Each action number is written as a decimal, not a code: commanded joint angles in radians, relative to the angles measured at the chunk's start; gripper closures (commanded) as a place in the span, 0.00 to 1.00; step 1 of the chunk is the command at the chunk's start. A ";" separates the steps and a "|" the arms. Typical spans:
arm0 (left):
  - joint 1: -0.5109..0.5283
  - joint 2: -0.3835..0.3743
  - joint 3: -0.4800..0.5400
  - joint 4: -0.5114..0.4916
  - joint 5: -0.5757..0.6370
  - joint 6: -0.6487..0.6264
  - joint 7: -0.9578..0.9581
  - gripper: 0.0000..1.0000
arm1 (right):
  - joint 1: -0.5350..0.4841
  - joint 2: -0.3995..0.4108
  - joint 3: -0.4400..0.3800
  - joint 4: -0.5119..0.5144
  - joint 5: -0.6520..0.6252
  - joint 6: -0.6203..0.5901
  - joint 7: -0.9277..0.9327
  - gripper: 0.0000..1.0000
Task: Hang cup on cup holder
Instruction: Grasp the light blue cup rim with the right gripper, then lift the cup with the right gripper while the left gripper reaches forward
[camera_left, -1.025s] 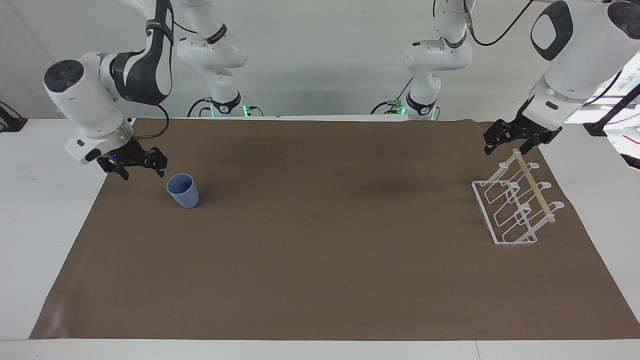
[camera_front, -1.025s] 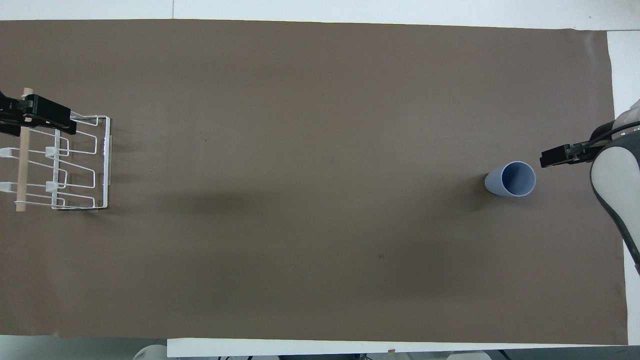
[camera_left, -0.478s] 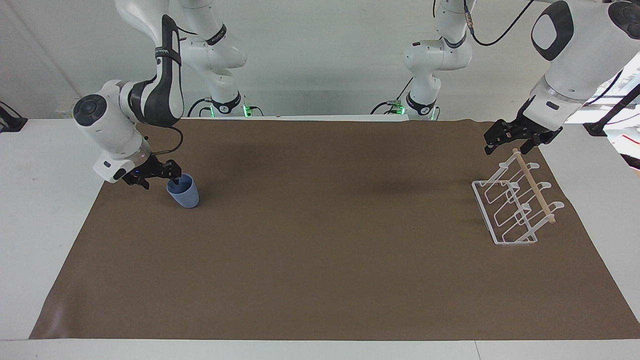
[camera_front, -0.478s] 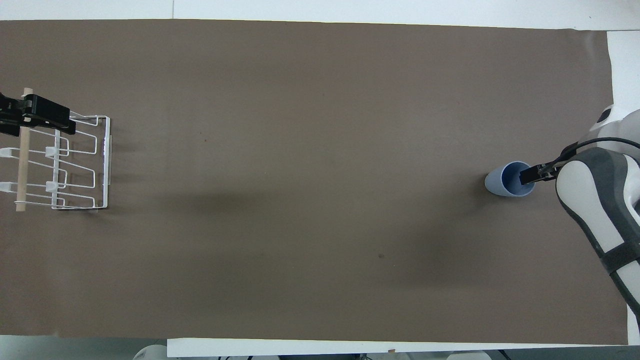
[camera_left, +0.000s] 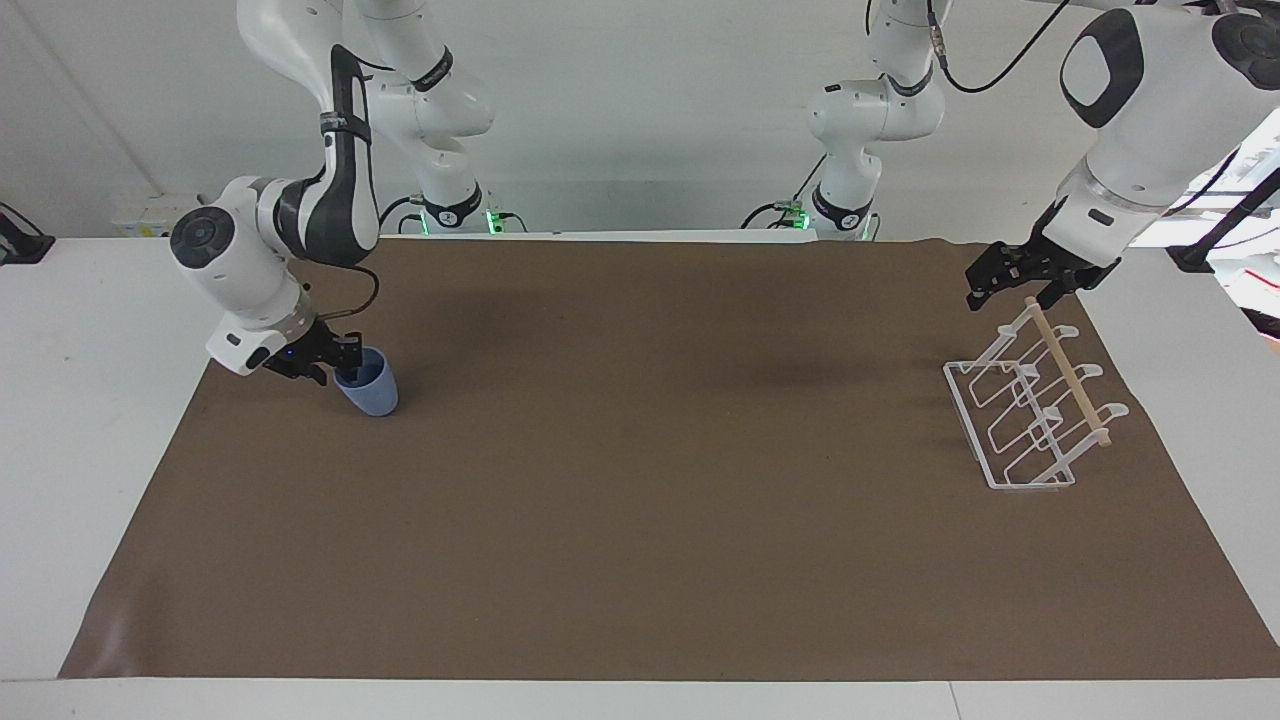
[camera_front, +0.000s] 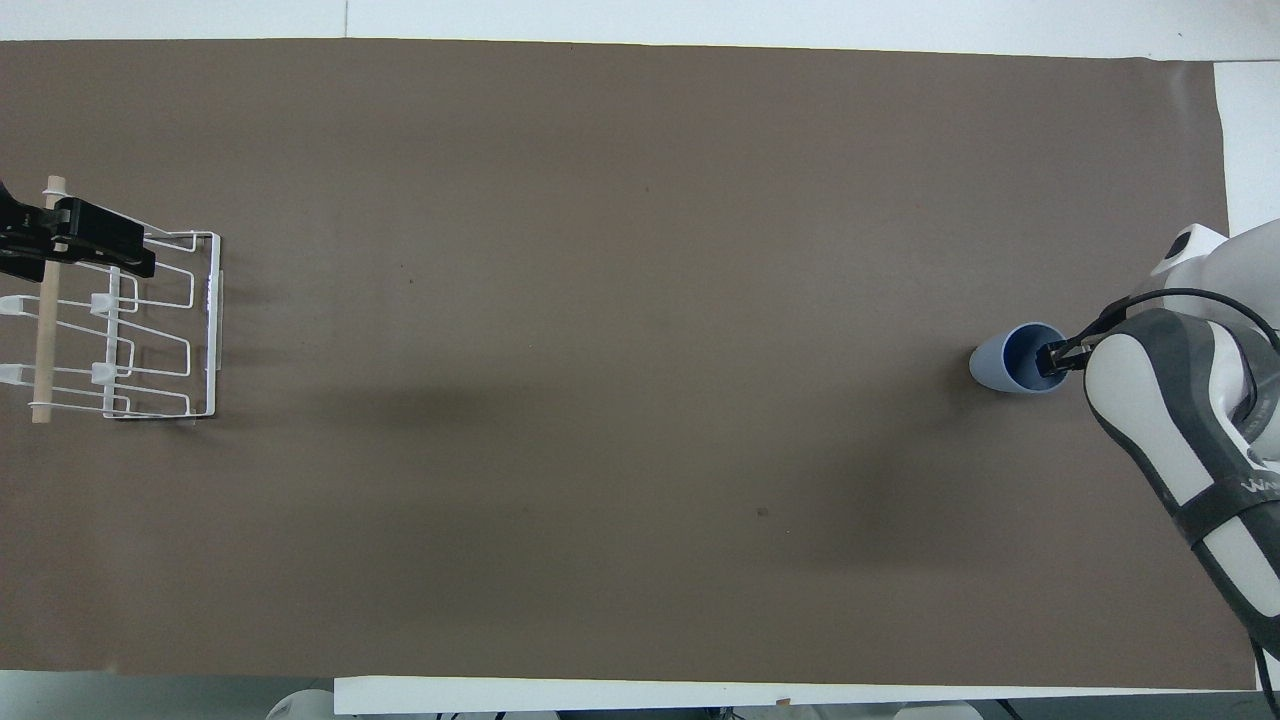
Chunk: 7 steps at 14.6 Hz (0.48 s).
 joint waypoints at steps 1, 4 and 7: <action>0.013 -0.030 0.004 -0.032 -0.005 0.000 0.007 0.00 | -0.003 -0.009 0.001 -0.015 0.021 0.016 -0.031 0.97; 0.018 -0.041 0.004 -0.056 -0.005 0.005 -0.009 0.00 | -0.003 -0.007 0.004 0.014 0.040 -0.027 -0.044 1.00; 0.007 -0.045 0.004 -0.065 -0.005 0.014 -0.145 0.00 | 0.000 -0.009 0.016 0.144 0.190 -0.195 -0.092 1.00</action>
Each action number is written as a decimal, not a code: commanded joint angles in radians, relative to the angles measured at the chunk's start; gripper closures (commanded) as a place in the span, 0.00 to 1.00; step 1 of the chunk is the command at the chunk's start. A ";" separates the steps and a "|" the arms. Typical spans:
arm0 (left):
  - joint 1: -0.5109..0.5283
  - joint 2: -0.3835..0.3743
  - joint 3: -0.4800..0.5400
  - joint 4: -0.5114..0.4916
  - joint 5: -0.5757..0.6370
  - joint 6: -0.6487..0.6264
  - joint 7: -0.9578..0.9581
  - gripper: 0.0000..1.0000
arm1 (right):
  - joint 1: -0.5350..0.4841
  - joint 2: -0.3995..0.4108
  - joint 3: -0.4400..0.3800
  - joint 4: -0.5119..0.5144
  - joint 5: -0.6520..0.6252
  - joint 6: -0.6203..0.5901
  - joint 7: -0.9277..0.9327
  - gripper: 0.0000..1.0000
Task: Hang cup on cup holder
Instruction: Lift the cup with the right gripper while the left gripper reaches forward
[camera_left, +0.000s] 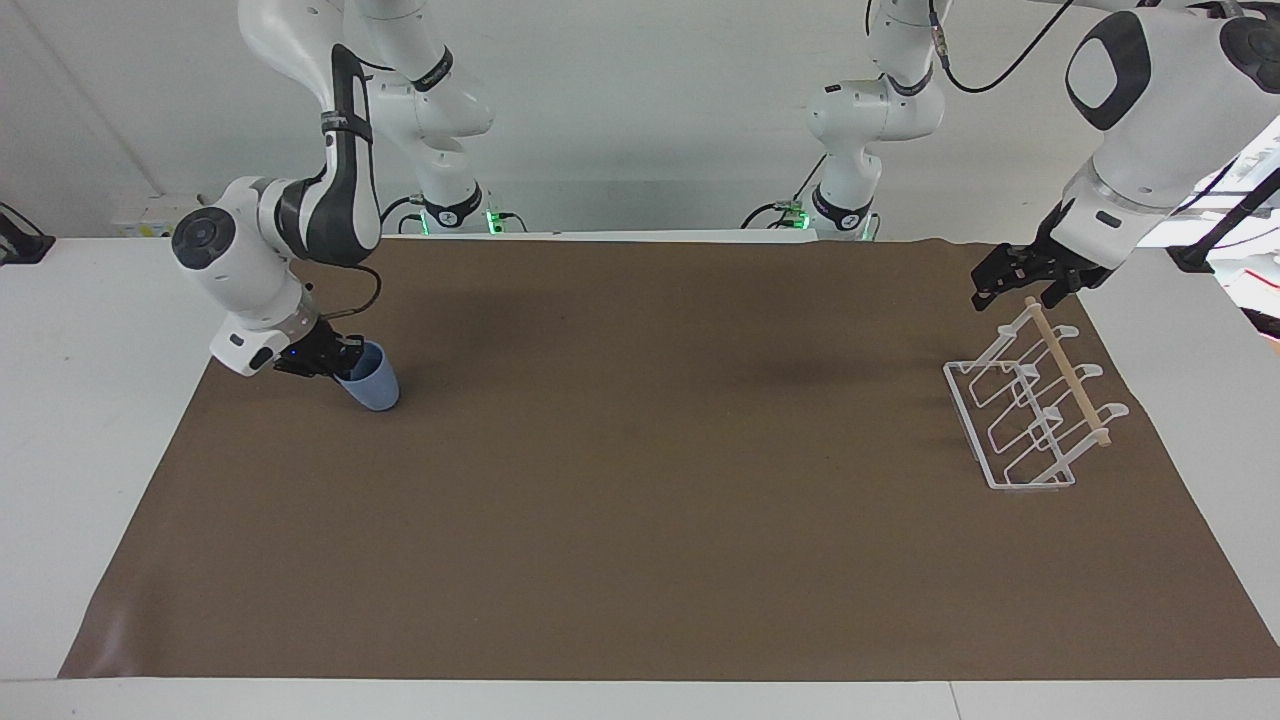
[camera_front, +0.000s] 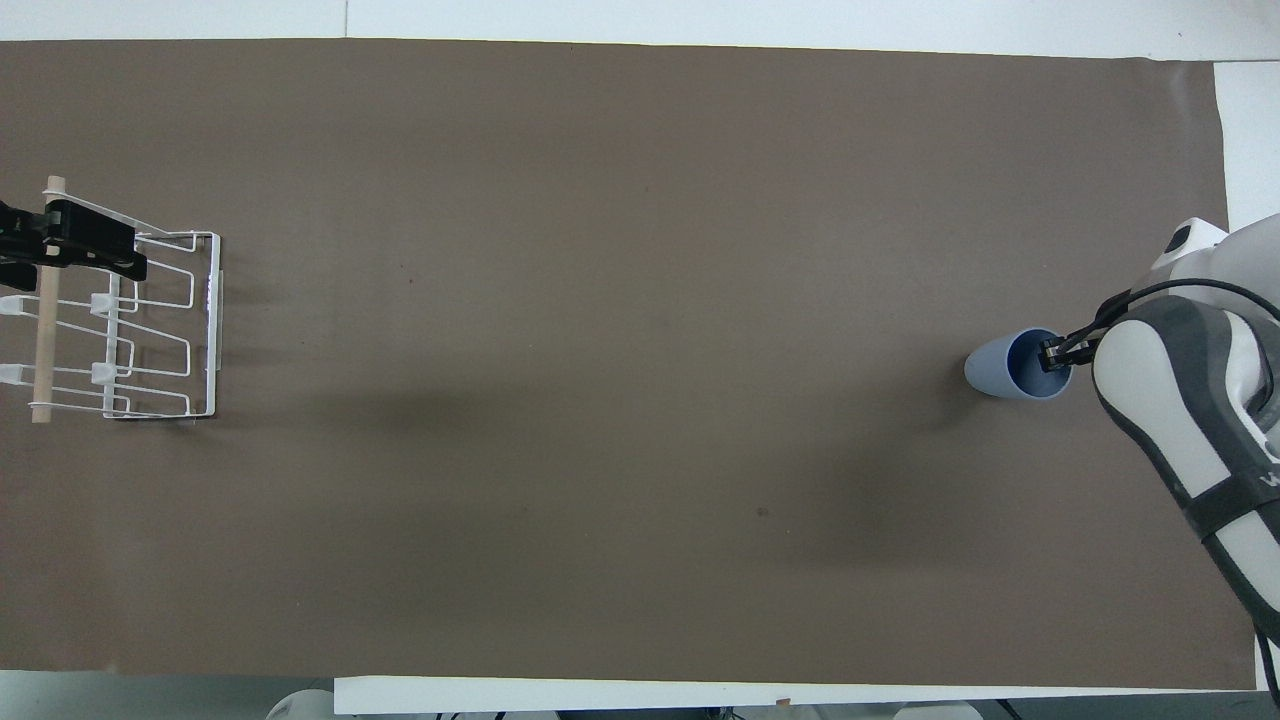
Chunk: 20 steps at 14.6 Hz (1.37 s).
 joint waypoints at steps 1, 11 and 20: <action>-0.006 -0.050 -0.003 -0.076 -0.005 0.015 -0.102 0.00 | -0.007 -0.008 0.016 0.094 0.182 -0.154 -0.048 1.00; -0.126 -0.076 -0.010 -0.139 -0.242 0.162 -0.962 0.00 | 0.221 -0.030 0.033 0.074 1.103 -0.224 0.216 1.00; -0.290 -0.059 -0.013 -0.068 -0.322 0.166 -1.719 0.00 | 0.531 -0.067 0.033 -0.021 1.614 0.059 0.251 1.00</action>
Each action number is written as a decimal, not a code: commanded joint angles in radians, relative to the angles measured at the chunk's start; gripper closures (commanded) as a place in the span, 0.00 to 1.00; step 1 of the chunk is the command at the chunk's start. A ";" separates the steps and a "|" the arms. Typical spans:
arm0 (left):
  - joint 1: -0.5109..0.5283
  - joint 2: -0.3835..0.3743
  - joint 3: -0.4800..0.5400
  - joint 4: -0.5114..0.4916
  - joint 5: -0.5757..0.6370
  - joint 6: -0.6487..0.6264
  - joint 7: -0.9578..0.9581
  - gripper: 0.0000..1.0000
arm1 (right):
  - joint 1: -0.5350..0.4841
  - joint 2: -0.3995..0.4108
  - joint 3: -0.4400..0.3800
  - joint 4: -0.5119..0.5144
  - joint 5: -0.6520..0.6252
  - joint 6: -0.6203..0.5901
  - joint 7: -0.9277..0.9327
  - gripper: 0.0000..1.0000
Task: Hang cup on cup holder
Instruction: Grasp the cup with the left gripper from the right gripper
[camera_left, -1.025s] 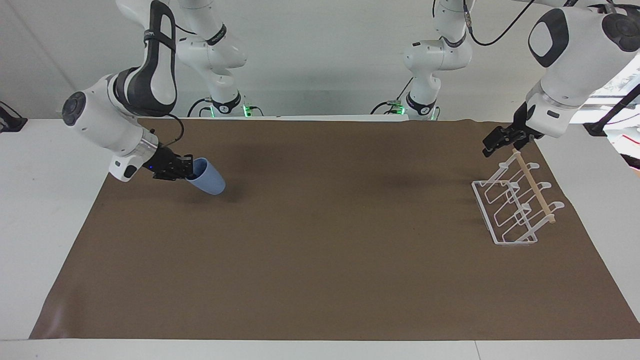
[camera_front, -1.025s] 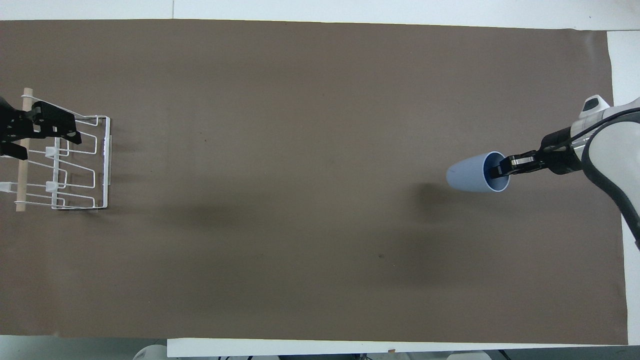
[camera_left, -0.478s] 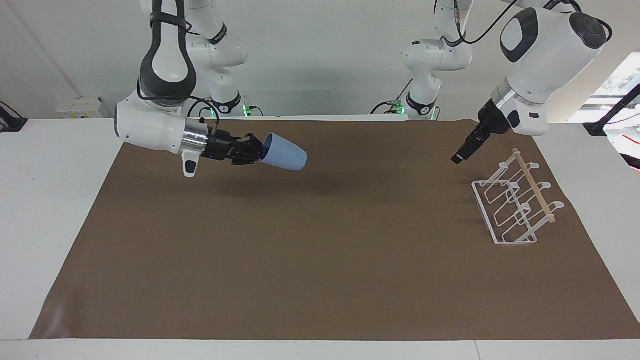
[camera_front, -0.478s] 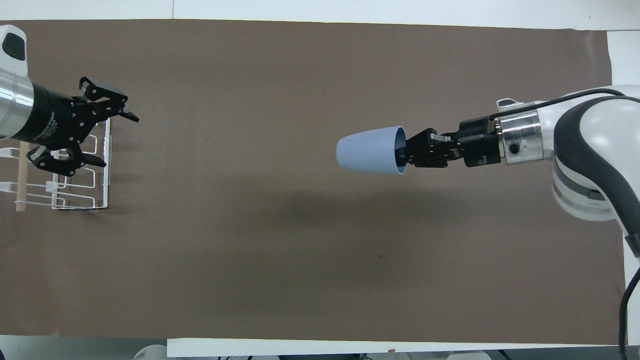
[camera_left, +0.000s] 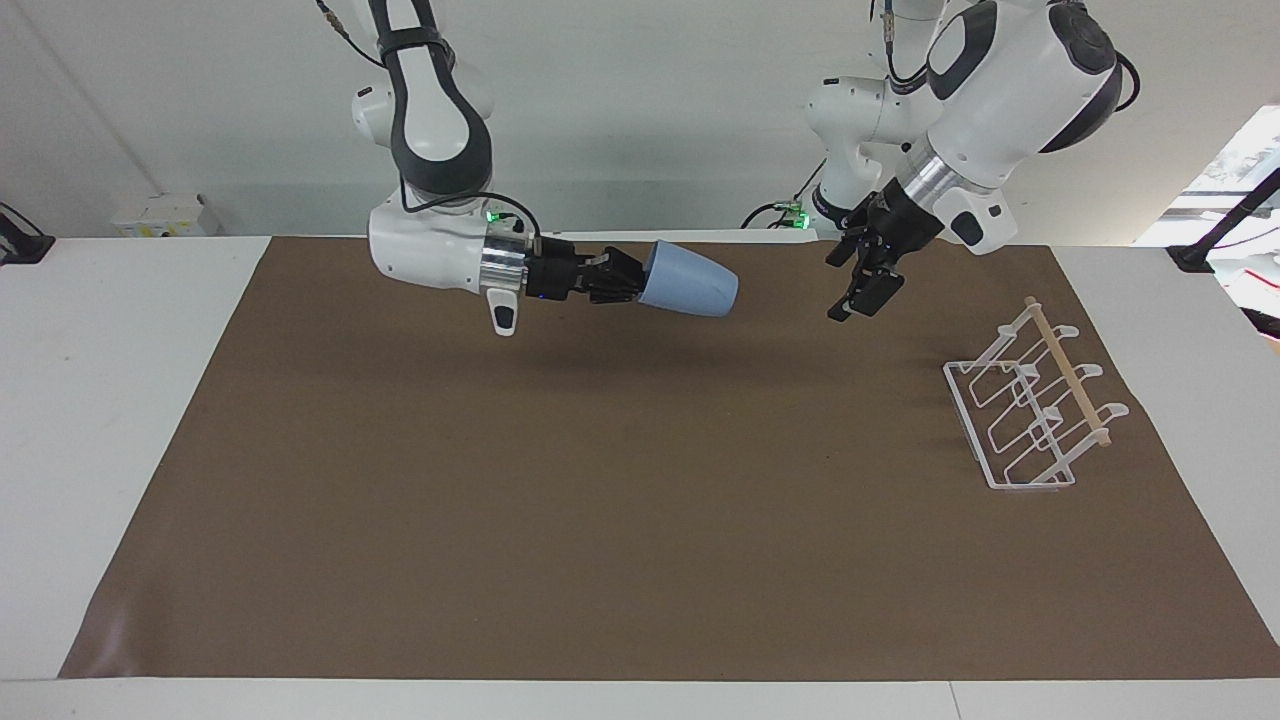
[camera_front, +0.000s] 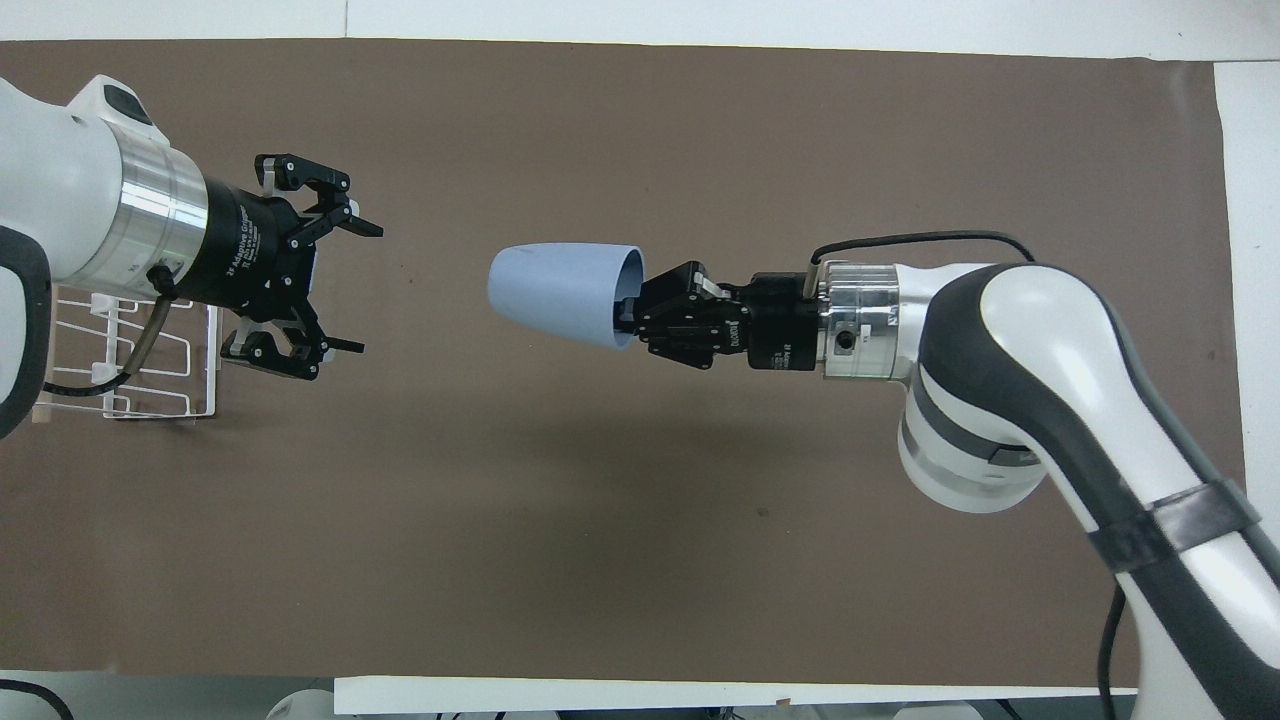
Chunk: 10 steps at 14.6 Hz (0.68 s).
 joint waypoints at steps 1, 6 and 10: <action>-0.048 0.000 0.014 0.023 0.001 -0.010 -0.112 0.00 | 0.007 -0.034 -0.006 -0.032 0.040 0.010 0.028 1.00; -0.108 0.016 0.009 0.051 0.068 0.010 -0.107 0.00 | 0.041 -0.034 -0.003 -0.032 0.043 0.014 0.053 1.00; -0.157 0.017 0.009 0.046 0.067 0.068 -0.112 0.00 | 0.042 -0.034 -0.001 -0.032 0.049 0.022 0.057 1.00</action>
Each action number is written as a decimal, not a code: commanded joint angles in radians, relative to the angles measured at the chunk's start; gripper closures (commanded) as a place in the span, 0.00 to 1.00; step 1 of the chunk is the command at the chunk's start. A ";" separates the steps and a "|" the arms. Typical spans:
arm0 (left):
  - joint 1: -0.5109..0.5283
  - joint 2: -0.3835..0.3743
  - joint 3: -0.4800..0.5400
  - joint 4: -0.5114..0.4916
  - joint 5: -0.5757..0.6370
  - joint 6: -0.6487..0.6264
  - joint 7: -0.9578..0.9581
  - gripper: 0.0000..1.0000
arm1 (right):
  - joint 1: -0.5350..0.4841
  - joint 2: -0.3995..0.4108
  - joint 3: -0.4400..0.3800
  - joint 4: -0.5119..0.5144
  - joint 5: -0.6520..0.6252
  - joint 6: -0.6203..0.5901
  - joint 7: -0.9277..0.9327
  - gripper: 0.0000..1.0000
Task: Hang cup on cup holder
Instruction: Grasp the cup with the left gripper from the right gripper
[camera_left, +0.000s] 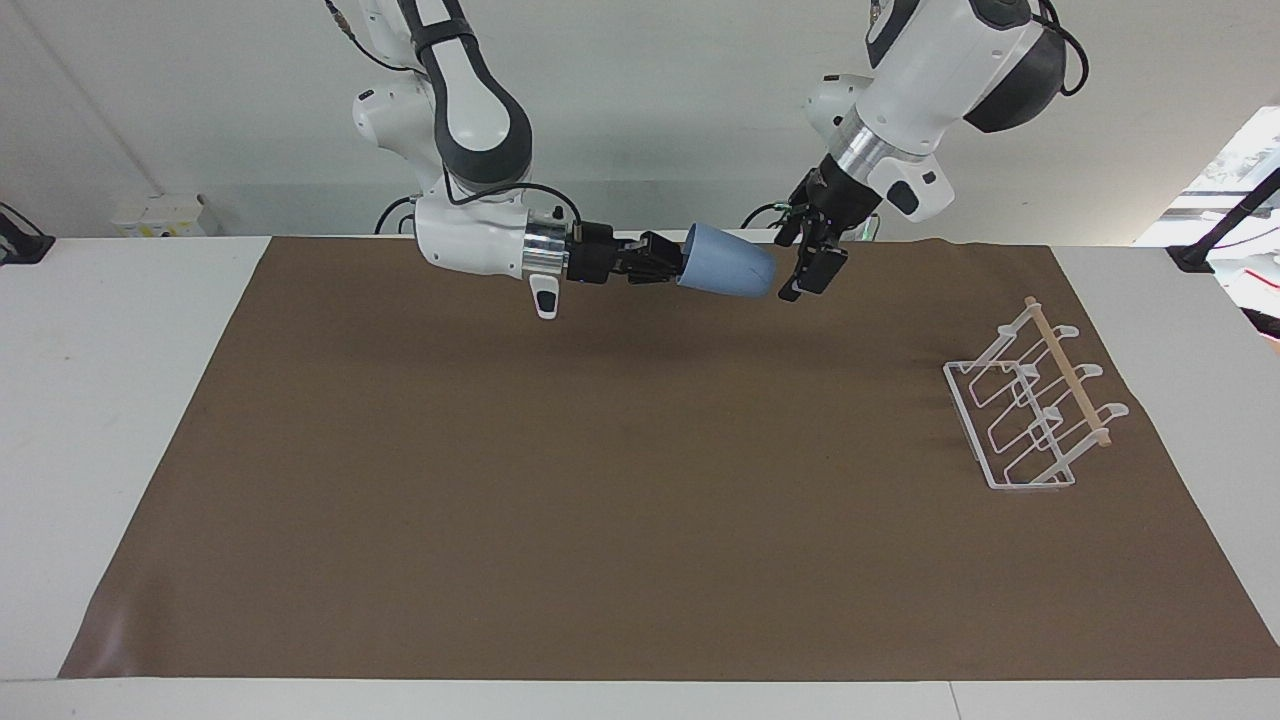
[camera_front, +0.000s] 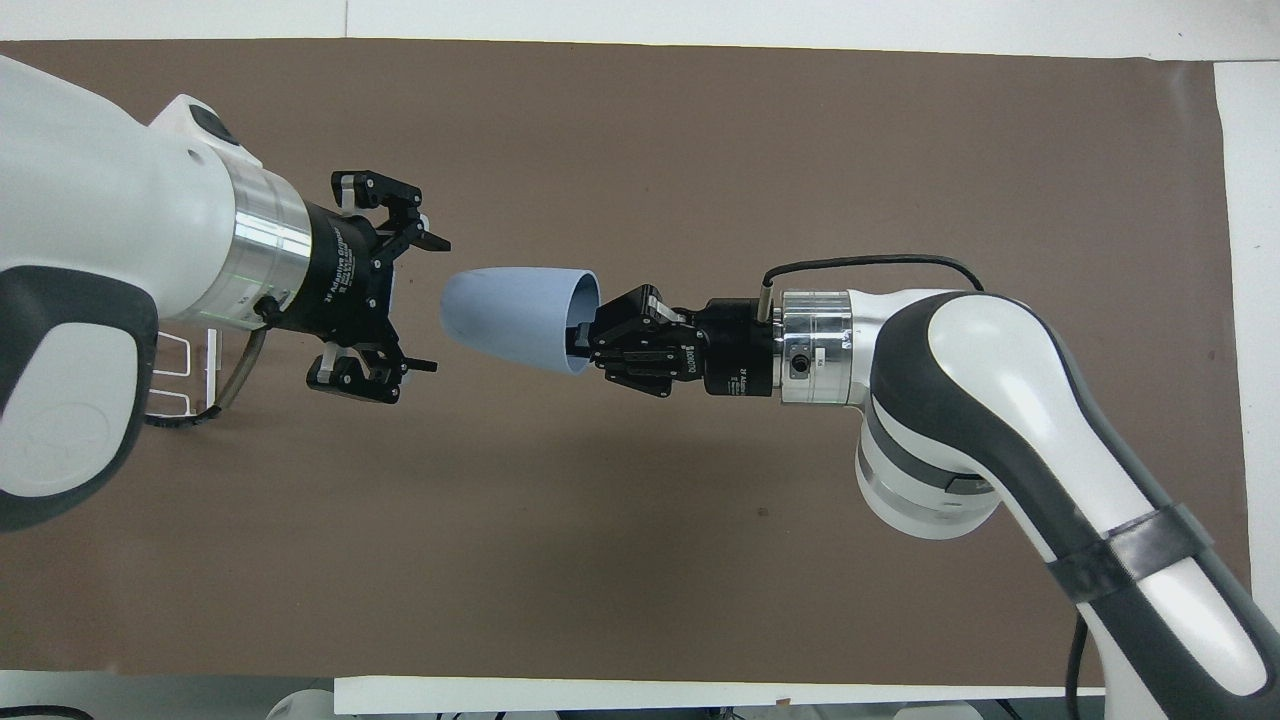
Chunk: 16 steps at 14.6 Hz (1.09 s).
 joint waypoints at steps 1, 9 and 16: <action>-0.023 0.014 0.011 0.012 0.018 0.036 -0.018 0.00 | 0.005 -0.028 -0.001 -0.024 0.025 0.016 0.012 1.00; -0.061 0.016 0.010 -0.011 0.018 0.044 -0.017 0.32 | 0.005 -0.028 0.002 -0.024 0.025 0.034 0.012 1.00; -0.088 0.016 0.010 -0.014 0.018 0.047 -0.008 1.00 | 0.004 -0.026 0.003 -0.021 0.025 0.039 0.021 0.96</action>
